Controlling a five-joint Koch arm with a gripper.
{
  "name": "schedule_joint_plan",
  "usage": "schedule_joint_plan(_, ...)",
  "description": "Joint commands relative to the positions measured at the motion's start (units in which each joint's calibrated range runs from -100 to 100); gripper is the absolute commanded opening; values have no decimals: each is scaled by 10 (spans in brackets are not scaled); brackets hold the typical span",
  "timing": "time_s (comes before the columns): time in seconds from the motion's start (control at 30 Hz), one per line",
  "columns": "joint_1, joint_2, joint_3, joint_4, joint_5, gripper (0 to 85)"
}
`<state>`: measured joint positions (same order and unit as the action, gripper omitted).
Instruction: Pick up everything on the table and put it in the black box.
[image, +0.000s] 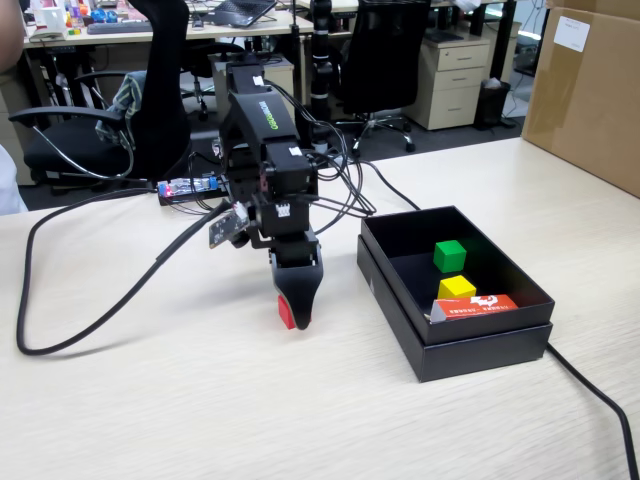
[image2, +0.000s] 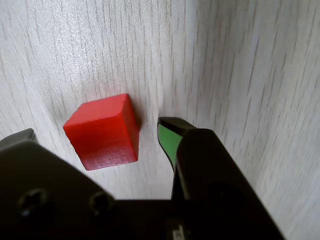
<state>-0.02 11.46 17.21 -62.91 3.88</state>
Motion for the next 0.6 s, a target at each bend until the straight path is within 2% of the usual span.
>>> schedule_joint_plan(0.0, 0, 11, 46, -5, -2, 427)
schedule_joint_plan(0.07, 0, 24, 50, -5, -2, 390)
schedule_joint_plan(0.1, 0, 29, 53, -5, -2, 318)
schedule_joint_plan(0.27, -5, 33, 59, -5, -2, 121)
schedule_joint_plan(0.33, -6, 25, 57, -5, -3, 9)
schedule_joint_plan(0.57, 28, -195, 65, -50, 4, 9)
